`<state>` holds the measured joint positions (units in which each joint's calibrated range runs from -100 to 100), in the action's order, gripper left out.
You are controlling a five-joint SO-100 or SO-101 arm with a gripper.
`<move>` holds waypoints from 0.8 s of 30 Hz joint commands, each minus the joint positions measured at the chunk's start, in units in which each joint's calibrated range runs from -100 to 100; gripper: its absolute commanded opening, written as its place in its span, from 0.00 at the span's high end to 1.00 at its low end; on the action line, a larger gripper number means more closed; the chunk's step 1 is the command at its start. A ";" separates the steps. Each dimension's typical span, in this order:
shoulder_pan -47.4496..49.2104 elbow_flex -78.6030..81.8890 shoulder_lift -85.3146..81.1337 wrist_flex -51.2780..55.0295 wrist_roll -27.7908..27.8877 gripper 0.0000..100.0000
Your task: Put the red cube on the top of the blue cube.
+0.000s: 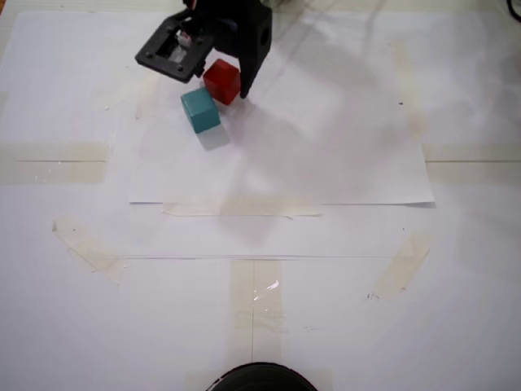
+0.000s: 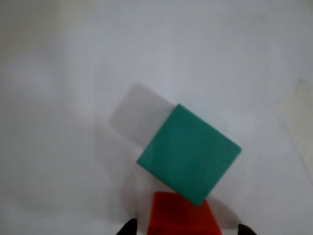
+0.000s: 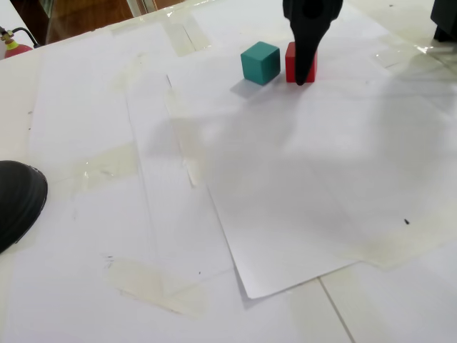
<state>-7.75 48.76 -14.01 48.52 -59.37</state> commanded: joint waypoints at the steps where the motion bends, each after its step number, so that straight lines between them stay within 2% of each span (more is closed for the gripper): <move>1: -0.81 0.49 -0.15 -2.25 0.54 0.72; 11: -1.11 0.77 0.02 -3.55 1.12 0.78; 20: -1.26 1.04 0.19 -3.31 1.37 0.78; 24: -1.34 1.31 0.19 -3.06 1.42 0.82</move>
<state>-8.63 49.66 -13.75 45.99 -58.10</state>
